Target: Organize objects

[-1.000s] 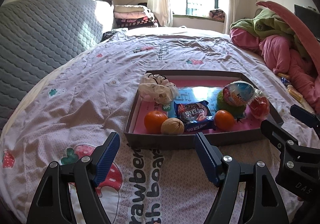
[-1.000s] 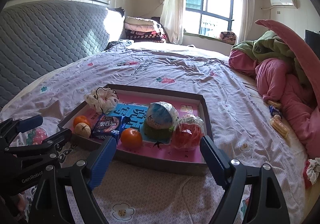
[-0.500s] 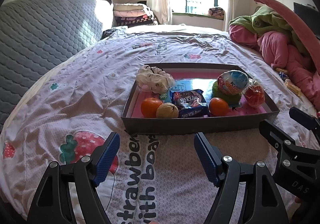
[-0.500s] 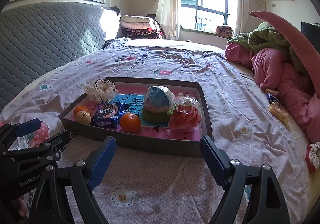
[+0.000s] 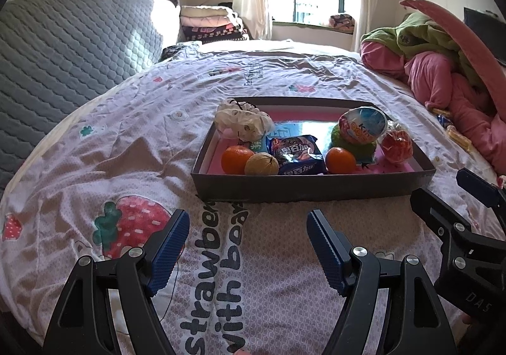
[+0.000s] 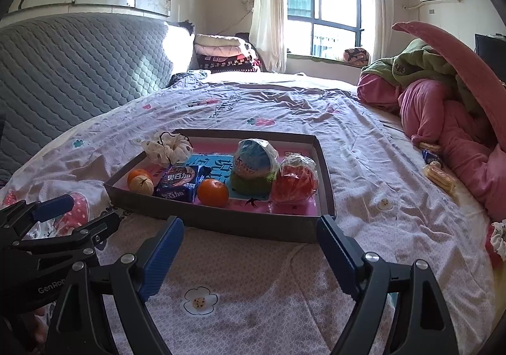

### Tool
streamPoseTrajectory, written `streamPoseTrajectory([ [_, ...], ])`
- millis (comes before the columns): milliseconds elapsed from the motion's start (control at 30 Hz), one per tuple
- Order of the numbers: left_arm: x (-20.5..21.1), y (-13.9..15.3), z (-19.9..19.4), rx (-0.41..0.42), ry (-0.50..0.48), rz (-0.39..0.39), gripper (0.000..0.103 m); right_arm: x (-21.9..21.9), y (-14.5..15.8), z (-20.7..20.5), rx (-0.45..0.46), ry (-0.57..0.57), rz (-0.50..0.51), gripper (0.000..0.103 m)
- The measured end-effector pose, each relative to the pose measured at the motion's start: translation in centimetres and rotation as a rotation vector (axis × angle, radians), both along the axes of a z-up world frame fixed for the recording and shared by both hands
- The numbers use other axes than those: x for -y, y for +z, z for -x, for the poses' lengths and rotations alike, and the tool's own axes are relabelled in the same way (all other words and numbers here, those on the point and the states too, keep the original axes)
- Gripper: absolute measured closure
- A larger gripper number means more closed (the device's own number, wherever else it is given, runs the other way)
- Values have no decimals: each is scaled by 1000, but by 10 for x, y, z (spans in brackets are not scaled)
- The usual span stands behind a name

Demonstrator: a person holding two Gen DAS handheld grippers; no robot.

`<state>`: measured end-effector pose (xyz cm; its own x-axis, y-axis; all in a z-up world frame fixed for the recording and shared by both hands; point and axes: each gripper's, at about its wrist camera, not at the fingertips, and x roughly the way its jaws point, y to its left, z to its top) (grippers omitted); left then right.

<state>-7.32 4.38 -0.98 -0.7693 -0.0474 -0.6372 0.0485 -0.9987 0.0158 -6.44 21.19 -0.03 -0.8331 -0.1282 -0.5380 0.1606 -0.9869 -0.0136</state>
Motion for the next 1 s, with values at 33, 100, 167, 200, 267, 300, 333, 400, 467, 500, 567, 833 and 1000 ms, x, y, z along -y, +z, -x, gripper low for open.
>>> streamPoseTrajectory([
  [33, 0, 0, -1, -1, -3, -1, 25, 0, -1, -1, 1, 1, 0, 18],
  [100, -1, -1, -3, -5, -10, -4, 25, 1, -3, -3, 4, 5, -1, 18],
  [167, -2, 0, -7, -15, -13, -7, 25, 3, -5, -4, 9, 6, -7, 18],
  [200, -2, -1, -7, -15, -13, -6, 25, 3, -7, -5, 12, 8, -9, 18],
  [267, -3, -2, -9, -15, -15, -8, 25, 4, -8, -7, 11, 9, -10, 18],
  [300, -3, -2, -10, -15, -14, -7, 25, 4, -9, -8, 11, 10, -11, 18],
  [333, -3, -2, -11, -16, -12, -7, 25, 4, -10, -8, 14, 10, -12, 18],
  [400, -3, -3, -12, -15, -9, -5, 25, 3, -11, -10, 14, 8, -11, 18],
  [467, -3, -4, -12, -14, -11, -7, 25, 3, -13, -11, 20, 6, -9, 18],
  [500, -3, -5, -13, -14, -12, -9, 25, 2, -14, -11, 24, 4, -7, 18],
  [567, -2, -7, -13, -10, -14, -8, 25, 1, -17, -11, 29, -1, -5, 18],
  [833, -4, -15, -11, 10, -21, -16, 25, -3, -25, -12, 44, -12, 7, 18],
  [1000, -3, -22, -9, 26, -16, -19, 25, -6, -30, -9, 57, -18, 37, 18],
])
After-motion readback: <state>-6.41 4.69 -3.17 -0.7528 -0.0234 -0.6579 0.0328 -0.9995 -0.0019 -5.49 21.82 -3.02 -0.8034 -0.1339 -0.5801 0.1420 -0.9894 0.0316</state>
